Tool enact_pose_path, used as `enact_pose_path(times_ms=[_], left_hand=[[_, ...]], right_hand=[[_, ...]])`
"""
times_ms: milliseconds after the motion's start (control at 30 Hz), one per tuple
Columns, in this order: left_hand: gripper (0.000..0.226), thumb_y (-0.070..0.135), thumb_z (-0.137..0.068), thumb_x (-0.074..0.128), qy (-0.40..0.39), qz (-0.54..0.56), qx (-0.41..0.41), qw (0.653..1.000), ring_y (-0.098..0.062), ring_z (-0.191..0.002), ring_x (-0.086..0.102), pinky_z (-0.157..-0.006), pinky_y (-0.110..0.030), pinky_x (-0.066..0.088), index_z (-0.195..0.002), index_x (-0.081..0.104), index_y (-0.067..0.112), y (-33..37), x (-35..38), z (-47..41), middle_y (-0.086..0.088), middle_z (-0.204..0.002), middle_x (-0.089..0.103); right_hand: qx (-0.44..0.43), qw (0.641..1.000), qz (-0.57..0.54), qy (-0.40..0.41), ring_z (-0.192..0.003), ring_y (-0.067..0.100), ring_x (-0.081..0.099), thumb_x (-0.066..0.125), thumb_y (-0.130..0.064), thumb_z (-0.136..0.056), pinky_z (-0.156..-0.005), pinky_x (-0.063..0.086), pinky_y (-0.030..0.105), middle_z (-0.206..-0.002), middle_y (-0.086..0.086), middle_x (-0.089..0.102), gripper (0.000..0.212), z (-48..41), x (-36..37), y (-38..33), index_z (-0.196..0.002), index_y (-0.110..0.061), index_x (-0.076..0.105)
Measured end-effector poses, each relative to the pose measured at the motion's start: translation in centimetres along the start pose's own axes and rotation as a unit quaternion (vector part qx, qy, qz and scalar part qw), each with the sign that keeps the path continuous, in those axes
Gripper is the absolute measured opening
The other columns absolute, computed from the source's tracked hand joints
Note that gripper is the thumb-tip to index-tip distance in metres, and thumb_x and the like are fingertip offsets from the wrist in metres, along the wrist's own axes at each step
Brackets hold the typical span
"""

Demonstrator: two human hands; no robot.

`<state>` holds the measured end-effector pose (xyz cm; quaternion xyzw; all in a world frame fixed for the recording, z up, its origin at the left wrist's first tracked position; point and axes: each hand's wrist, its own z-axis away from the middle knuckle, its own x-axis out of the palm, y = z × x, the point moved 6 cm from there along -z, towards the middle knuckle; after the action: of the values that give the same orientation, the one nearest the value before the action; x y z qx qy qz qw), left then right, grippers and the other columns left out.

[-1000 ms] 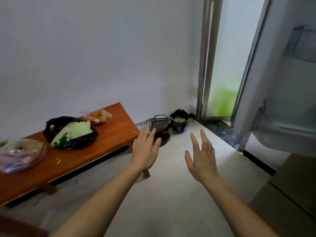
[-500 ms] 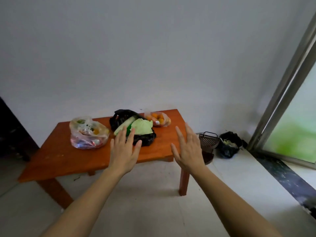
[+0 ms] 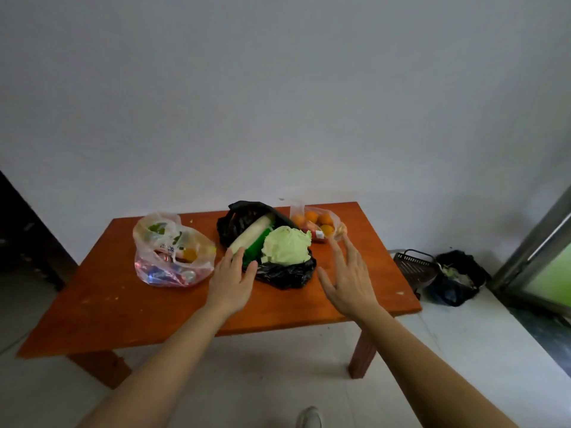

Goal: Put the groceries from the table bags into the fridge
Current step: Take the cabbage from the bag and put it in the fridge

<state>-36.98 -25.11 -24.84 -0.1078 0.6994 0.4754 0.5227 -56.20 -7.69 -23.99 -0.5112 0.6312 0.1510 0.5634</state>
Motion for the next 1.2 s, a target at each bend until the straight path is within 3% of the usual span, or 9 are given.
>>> enact_pose_path(times_ms=[200, 367, 500, 667, 833, 967, 1100, 1200], left_hand=[[0.062, 0.048, -0.105, 0.033, -0.072, 0.09, -0.08, 0.99, -0.023, -0.15, 0.019, -0.12, -0.039, 0.019, -0.157, 0.021, 0.016, -0.6, 3.6, -11.9, -0.005, -0.164, 0.02], [0.063, 0.052, -0.104, 0.032, -0.128, 0.163, -0.176, 0.962, -0.025, -0.15, 0.019, -0.119, -0.042, 0.021, -0.157, 0.021, 0.02, -1.4, 7.3, -20.3, -0.001, -0.164, 0.017], [0.058, 0.048, -0.106, 0.028, -0.146, 0.176, -0.21, 0.951, -0.024, -0.147, 0.025, -0.115, -0.037, 0.024, -0.154, 0.028, 0.016, -2.7, 10.3, -24.5, -0.003, -0.161, 0.025], [0.06, 0.055, -0.104, 0.022, -0.195, 0.221, -0.26, 0.92, -0.025, -0.146, 0.029, -0.119, -0.044, 0.025, -0.154, 0.03, 0.022, -5.6, 14.5, -28.8, -0.001, -0.161, 0.027], [0.068, 0.069, -0.095, 0.027, -0.254, 0.311, -0.333, 0.853, -0.025, -0.124, 0.054, -0.107, -0.05, 0.044, -0.141, 0.052, 0.026, -8.0, 18.5, -31.4, -0.002, -0.137, 0.057], [0.083, 0.084, -0.073, 0.038, -0.299, 0.365, -0.346, 0.811, -0.023, -0.111, 0.064, -0.094, -0.049, 0.054, -0.137, 0.052, 0.033, -10.1, 21.3, -33.0, -0.001, -0.128, 0.064], [0.084, 0.085, -0.07, 0.042, -0.343, 0.396, -0.355, 0.774, -0.022, -0.109, 0.068, -0.09, -0.047, 0.057, -0.138, 0.051, 0.036, -10.4, 22.8, -33.6, 0.001, -0.127, 0.066], [0.07, 0.073, -0.081, 0.042, -0.341, 0.412, -0.361, 0.763, -0.022, -0.103, 0.071, -0.087, -0.046, 0.059, -0.134, 0.056, 0.03, -9.7, 22.3, -33.6, -0.002, -0.12, 0.071]], right_hand=[[0.052, 0.989, -0.104, -0.086, -0.151, 0.027, 0.017, 0.042, -0.055, -0.1, -0.117, 0.03, 0.046, -0.166, 0.005, 0.011, 0.073, -10.0, 9.0, 5.2, -0.159, -0.028, 0.008], [0.152, 0.944, -0.222, -0.19, -0.149, 0.026, 0.023, 0.046, -0.061, -0.097, -0.116, 0.033, 0.05, -0.163, 0.003, 0.017, 0.081, -16.3, 15.9, 8.7, -0.16, -0.027, 0.007], [0.23, 0.894, -0.298, -0.241, -0.149, 0.026, 0.019, 0.05, -0.049, -0.098, -0.118, 0.026, 0.049, -0.164, 0.001, 0.014, 0.079, -18.3, 19.9, 9.4, -0.16, -0.027, 0.006], [0.313, 0.853, -0.348, -0.231, -0.148, 0.024, 0.019, 0.041, -0.038, -0.103, -0.118, 0.02, 0.043, -0.163, 0.004, 0.015, 0.068, -19.5, 23.1, 9.4, -0.16, -0.026, 0.006], [0.348, 0.846, -0.359, -0.187, -0.153, 0.018, 0.007, 0.034, -0.045, -0.103, -0.122, 0.013, 0.049, -0.166, -0.009, 0.011, 0.065, -19.8, 24.9, 8.5, -0.158, -0.038, 0.001], [0.371, 0.846, -0.351, -0.154, -0.152, 0.01, 0.007, 0.027, -0.052, -0.097, -0.123, 0.013, 0.047, -0.166, -0.016, 0.007, 0.067, -19.9, 25.8, 7.0, -0.157, -0.043, -0.002], [0.407, 0.849, -0.314, -0.122, -0.146, 0.017, 0.021, 0.021, -0.055, -0.09, -0.118, 0.018, 0.052, -0.161, -0.005, 0.025, 0.07, -20.8, 26.5, 6.0, -0.157, -0.045, 0.0], [0.43, 0.85, -0.282, -0.112, -0.144, 0.018, 0.025, 0.016, -0.05, -0.088, -0.121, 0.004, 0.055, -0.156, -0.003, 0.034, 0.073, -21.1, 26.6, 5.5, -0.158, -0.04, 0.0]])
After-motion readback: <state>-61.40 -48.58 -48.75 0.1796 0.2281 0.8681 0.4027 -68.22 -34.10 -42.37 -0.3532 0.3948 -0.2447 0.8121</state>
